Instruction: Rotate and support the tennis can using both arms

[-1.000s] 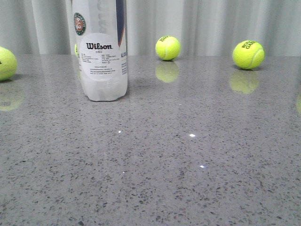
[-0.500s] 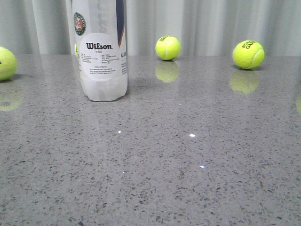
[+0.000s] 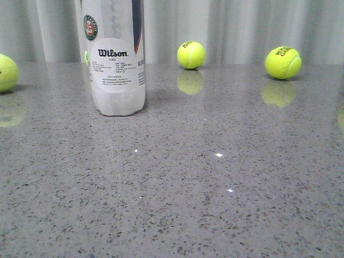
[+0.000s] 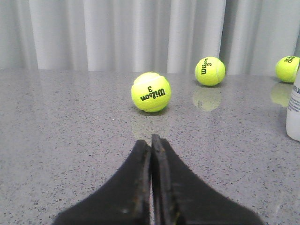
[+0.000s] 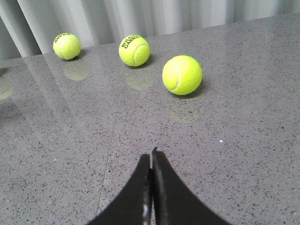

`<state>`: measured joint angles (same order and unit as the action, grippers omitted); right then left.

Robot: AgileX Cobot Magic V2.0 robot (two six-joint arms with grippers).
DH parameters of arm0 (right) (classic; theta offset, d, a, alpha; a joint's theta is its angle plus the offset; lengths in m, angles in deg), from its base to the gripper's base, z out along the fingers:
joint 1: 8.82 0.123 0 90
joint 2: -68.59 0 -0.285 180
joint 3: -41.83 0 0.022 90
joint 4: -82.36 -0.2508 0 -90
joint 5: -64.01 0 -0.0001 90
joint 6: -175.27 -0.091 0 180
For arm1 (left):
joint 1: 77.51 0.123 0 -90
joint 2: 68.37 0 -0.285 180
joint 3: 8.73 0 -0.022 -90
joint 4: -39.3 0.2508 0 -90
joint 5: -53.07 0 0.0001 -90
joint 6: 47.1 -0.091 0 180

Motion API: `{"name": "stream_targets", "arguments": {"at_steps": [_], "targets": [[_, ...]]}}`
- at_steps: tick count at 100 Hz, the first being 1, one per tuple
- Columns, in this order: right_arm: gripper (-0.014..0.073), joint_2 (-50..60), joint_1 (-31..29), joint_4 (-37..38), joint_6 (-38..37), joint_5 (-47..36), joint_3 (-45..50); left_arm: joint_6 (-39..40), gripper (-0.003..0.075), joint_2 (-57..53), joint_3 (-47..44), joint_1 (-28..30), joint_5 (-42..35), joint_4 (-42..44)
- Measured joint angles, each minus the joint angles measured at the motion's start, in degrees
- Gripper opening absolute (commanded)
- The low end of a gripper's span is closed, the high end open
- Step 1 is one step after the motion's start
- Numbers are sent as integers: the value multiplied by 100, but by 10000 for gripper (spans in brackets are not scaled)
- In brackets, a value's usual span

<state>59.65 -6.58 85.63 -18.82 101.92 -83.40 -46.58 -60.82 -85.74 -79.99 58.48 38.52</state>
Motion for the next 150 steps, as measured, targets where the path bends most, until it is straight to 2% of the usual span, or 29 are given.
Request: {"name": "stream_targets", "arguments": {"at_steps": [108,127,150], "targets": [[-66,0,0,136,12,-17,14,0,-20,0,0,12,0,0],[-66,0,0,550,12,-654,447,0,-20,0,0,12,0,0],[-66,0,-56,185,683,-1803,1362,0,-20,0,0,12,0,0]]}}
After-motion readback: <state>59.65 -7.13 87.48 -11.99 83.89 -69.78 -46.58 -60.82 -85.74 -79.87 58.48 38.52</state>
